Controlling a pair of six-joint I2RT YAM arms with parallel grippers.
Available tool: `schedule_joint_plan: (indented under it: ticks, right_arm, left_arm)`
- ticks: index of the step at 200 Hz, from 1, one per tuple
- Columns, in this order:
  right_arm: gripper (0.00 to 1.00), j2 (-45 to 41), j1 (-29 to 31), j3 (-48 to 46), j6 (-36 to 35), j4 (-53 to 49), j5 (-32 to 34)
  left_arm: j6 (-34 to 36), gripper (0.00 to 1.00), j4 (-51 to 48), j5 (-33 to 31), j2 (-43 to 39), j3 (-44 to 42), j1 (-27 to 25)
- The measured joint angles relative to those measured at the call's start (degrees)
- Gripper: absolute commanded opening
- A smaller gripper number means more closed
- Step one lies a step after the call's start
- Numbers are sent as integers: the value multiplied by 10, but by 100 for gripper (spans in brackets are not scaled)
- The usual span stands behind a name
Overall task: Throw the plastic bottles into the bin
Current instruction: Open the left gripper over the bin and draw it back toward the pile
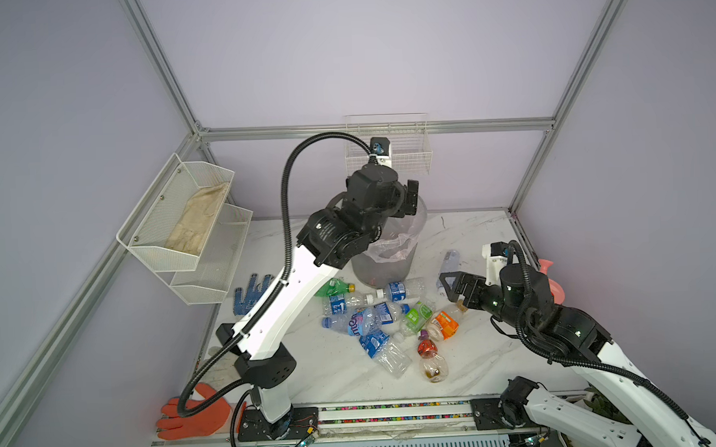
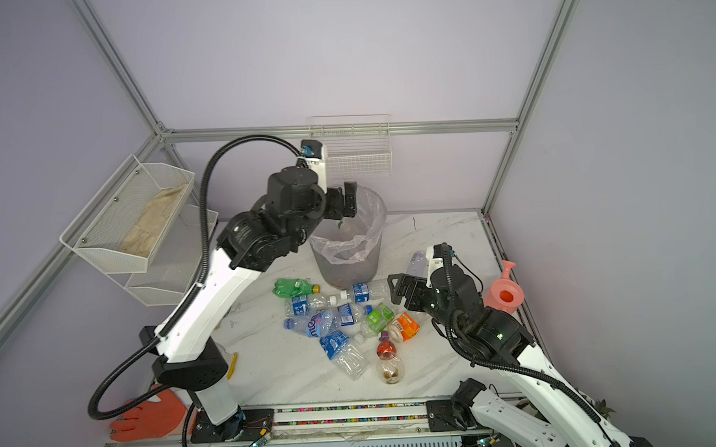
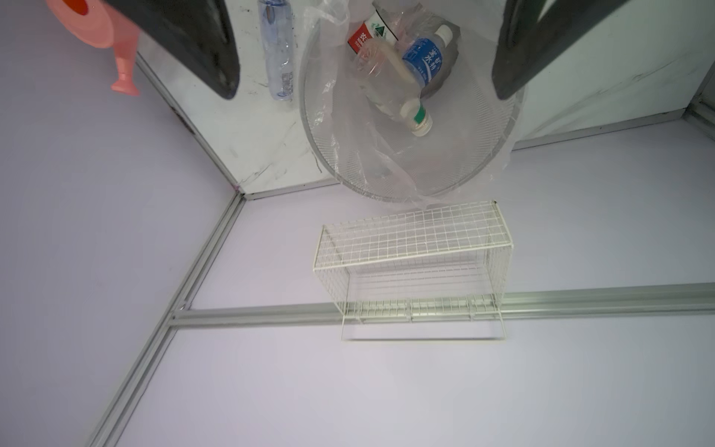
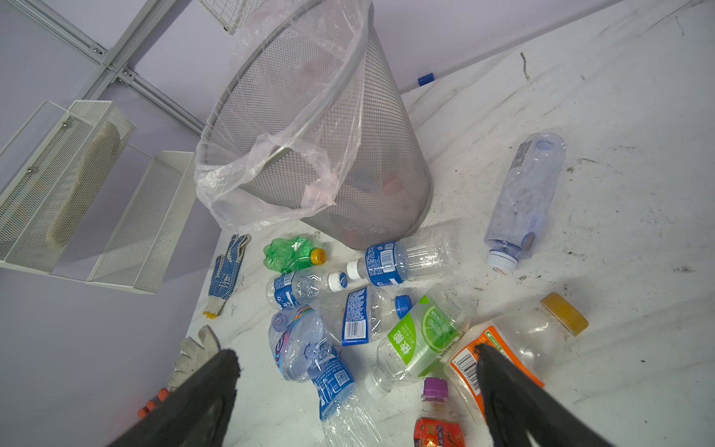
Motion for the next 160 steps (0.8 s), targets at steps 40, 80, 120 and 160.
schedule_joint_plan:
  ticks: [40, 80, 120, 160]
  right_arm:
    - [97, -8, 0, 0, 2, -14, 1]
    - [97, -12, 0, -2, 5, -21, 2]
    - [97, -2, 0, -11, 11, -24, 2]
    - [97, 19, 0, -37, 18, -23, 0]
  left_arm:
    - [-2, 100, 23, -6, -98, -59, -1]
    - [-3, 100, 20, -3, -111, -138, -5]
    - [-10, 100, 17, -3, -136, -226, -9]
    - [-31, 100, 30, -3, -217, -321, -12]
